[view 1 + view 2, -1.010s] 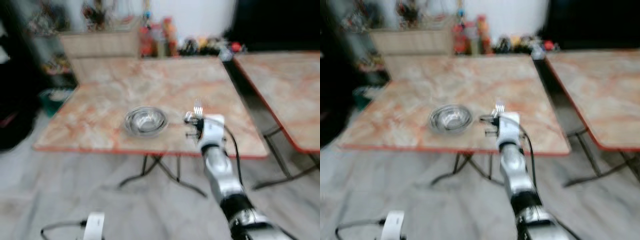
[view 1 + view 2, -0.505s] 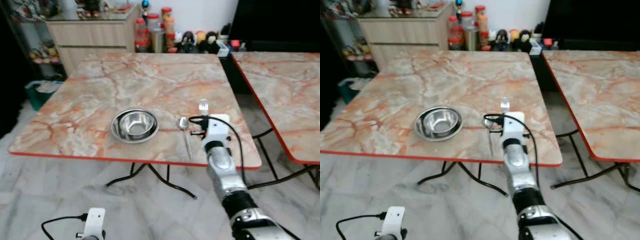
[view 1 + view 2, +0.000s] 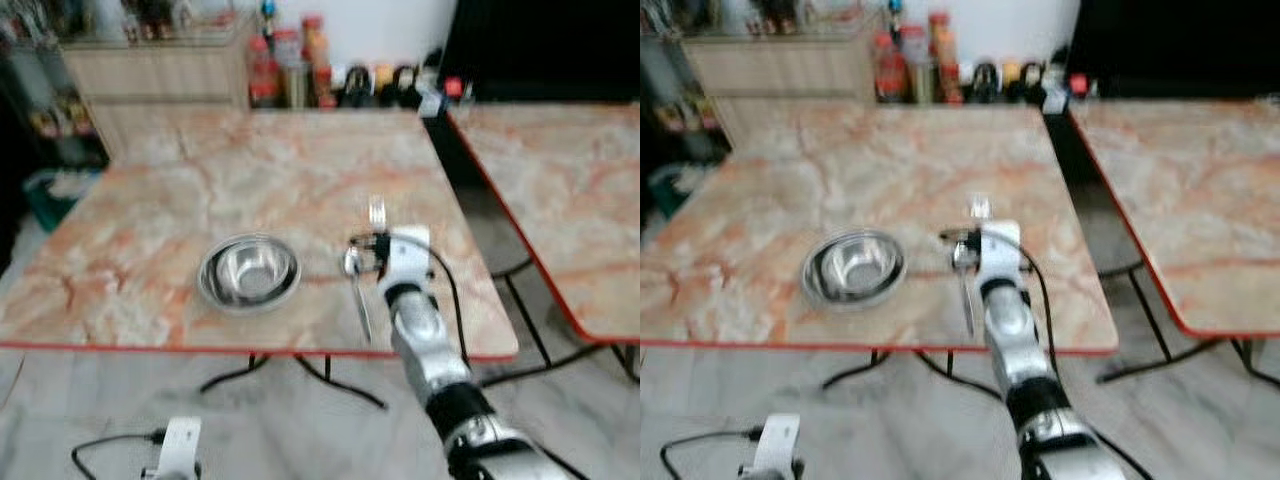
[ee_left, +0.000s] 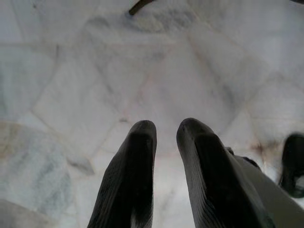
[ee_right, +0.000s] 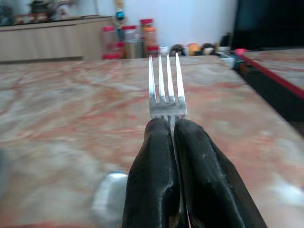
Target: Setting the table
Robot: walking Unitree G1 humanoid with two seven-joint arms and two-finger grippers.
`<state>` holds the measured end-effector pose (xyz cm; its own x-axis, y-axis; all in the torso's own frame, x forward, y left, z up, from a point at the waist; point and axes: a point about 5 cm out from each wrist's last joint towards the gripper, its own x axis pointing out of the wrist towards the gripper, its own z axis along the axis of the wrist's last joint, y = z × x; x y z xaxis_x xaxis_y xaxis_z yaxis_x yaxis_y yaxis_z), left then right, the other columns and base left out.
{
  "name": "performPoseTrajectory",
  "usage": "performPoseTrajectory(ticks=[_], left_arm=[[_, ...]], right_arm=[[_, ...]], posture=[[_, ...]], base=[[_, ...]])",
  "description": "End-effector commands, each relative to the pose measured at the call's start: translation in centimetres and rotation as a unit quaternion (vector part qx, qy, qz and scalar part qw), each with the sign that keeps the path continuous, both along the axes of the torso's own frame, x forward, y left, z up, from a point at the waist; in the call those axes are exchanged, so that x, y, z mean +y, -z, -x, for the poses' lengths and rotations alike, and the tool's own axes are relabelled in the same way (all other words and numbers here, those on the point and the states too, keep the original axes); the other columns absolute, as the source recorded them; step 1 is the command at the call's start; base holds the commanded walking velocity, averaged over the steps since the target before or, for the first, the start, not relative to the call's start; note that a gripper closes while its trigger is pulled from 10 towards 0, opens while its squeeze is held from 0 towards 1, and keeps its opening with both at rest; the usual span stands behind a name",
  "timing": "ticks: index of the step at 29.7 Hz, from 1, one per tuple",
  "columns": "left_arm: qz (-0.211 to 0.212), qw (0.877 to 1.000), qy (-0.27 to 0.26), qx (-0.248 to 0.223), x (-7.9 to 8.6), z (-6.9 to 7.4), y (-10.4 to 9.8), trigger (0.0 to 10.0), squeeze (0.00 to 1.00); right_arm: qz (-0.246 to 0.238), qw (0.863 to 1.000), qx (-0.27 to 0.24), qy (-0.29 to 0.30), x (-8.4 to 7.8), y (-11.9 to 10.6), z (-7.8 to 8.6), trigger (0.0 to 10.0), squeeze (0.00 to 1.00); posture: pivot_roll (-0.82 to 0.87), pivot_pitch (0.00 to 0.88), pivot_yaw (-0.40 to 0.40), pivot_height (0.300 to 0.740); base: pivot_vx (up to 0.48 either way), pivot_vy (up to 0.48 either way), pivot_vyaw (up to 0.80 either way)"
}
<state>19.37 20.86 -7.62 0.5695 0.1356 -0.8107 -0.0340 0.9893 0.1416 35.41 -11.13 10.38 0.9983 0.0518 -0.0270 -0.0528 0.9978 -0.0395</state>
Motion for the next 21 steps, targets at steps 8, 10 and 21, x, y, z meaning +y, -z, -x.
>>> performPoseTrajectory(ticks=[8, 10, 21], left_arm=[[0.003, 1.000, -0.001, 0.008, -0.4, 0.4, 0.3, 10.0, 0.00], [0.003, 1.000, -0.001, 0.008, -0.4, 0.4, 0.3, 10.0, 0.00], [0.007, 1.000, -0.003, 0.010, -0.6, 0.5, 0.4, 10.0, 0.00]], right_arm=[[0.008, 1.000, 0.023, 0.016, -0.4, 0.8, 0.2, 10.0, 0.00], [0.008, 0.999, 0.028, 0.014, -0.3, 1.0, 0.3, 10.0, 0.00], [0.002, 0.997, 0.080, 0.025, -0.9, 2.3, 0.2, 10.0, 0.00]], posture=[[-0.03, 0.000, 0.014, 0.740], [-0.03, 0.000, 0.013, 0.740], [-0.03, 0.000, 0.007, 0.740]], base=[[0.132, 0.000, 0.00], [0.000, 0.000, 0.00], [0.000, 0.000, 0.00]])
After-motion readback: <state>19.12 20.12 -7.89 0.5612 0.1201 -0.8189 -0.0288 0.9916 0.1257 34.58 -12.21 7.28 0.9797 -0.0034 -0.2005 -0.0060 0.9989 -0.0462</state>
